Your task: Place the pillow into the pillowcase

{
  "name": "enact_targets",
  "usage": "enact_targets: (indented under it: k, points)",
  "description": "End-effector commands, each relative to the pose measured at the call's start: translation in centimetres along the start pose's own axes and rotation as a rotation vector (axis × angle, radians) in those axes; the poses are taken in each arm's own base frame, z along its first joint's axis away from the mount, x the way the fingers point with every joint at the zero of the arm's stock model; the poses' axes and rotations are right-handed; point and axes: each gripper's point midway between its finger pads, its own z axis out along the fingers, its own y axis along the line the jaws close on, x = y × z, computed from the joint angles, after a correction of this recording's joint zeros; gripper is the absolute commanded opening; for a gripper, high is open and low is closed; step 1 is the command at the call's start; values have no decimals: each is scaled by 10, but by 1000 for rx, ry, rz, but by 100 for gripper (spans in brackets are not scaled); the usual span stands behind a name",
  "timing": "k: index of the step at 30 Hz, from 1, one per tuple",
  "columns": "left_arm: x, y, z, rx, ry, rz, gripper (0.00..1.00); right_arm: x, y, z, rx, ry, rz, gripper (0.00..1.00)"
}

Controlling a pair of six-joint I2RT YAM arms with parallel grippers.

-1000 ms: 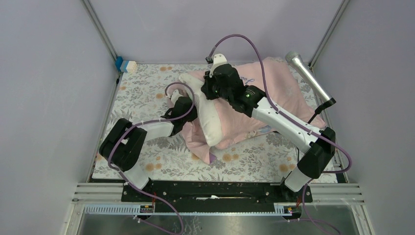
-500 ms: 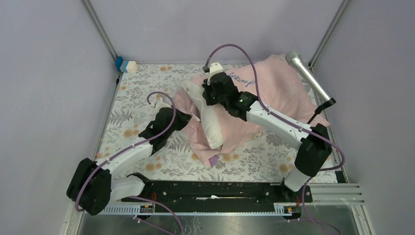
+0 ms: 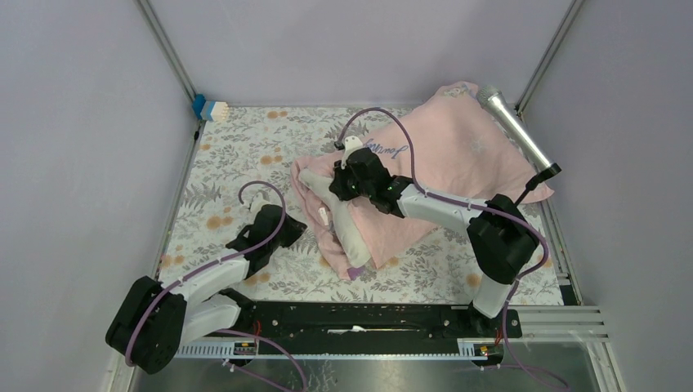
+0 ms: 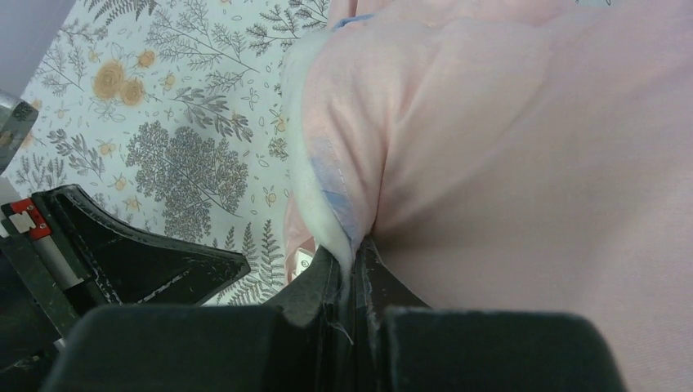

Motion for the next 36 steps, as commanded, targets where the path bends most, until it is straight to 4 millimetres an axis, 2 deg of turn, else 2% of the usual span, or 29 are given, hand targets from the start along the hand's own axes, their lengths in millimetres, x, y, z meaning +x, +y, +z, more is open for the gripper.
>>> enact_targets:
  k: [1,4,7,10,15,23,28,31,34,35,36]
  points:
    - [-20,-34,-7,101,-53,15,8,-13,16,-2,-74,-44,46,0]
    - [-32,-49,-13,130,-82,54,28,-19,17,-4,-75,-56,45,0]
    - [-42,-62,-13,126,-95,112,39,-27,20,-6,-77,-65,46,0]
    - [-44,-69,-5,98,-74,179,46,-34,22,-9,-80,-81,49,0]
    - [-39,-70,12,27,-12,270,47,-44,24,-11,-76,-93,48,0]
    - [-22,-70,32,9,79,328,46,-56,27,-14,-74,-110,44,0]
    - [-16,-62,43,-32,103,346,52,-57,29,-13,-80,-111,45,0]
    - [-17,-54,52,-84,88,342,52,-60,30,-13,-84,-114,46,0]
    - [-28,-46,60,-147,34,322,48,-65,32,-15,-88,-119,44,0]
    - [-33,-47,61,-158,7,312,45,-66,33,-16,-90,-120,42,0]
    - [-40,-49,62,-164,-19,302,36,-66,33,-17,-90,-117,38,0]
